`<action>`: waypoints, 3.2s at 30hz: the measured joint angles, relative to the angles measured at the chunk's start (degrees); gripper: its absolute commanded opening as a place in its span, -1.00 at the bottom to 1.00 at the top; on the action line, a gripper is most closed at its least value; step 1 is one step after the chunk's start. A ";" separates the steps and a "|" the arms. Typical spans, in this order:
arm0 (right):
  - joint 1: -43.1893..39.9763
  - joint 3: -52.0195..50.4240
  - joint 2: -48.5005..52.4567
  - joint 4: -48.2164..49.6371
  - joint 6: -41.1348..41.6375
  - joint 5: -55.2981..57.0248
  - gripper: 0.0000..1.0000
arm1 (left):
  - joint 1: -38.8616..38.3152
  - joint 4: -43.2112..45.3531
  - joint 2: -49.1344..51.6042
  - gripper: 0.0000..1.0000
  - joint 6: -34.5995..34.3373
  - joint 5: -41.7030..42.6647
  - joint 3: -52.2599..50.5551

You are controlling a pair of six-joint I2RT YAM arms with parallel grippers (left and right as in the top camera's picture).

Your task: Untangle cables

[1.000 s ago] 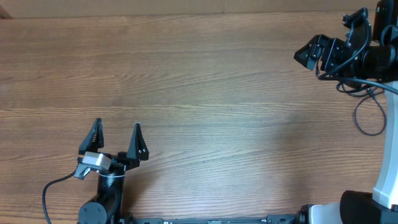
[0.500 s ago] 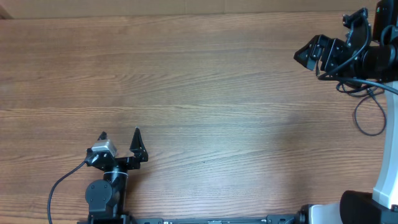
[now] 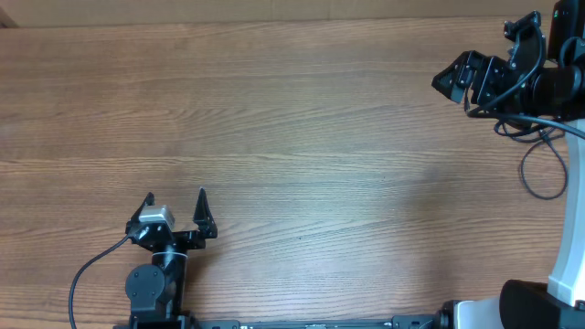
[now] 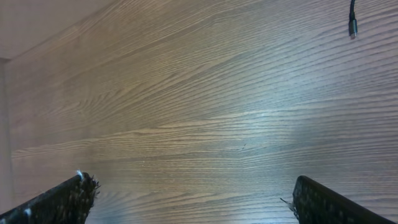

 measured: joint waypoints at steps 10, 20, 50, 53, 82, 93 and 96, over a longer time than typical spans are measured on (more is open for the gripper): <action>0.02 0.00 0.00 -0.04 0.00 0.00 1.00 | 0.02 0.00 0.00 1.00 0.13 -0.26 0.00; 0.02 0.00 0.00 -0.02 0.00 0.00 1.00 | 0.02 0.00 0.00 1.00 0.13 -0.44 0.00; 0.42 0.00 0.02 0.85 0.04 0.22 1.00 | 0.02 0.00 0.00 1.00 0.13 -0.44 0.00; 2.34 0.00 0.02 2.29 0.04 0.24 1.00 | 0.02 0.00 0.00 0.99 0.13 -0.44 0.00; 20.79 -74.53 -21.18 80.78 4.57 3.17 1.00 | 0.02 -0.04 0.00 0.99 0.15 -0.63 0.00; 20.17 -101.13 -43.30 103.82 4.55 4.74 1.00 | 0.02 -0.04 0.00 1.00 0.15 -0.63 0.00; 19.17 -104.59 -48.33 104.17 4.50 5.18 1.00 | 0.02 -0.02 0.00 0.99 0.15 -0.63 0.00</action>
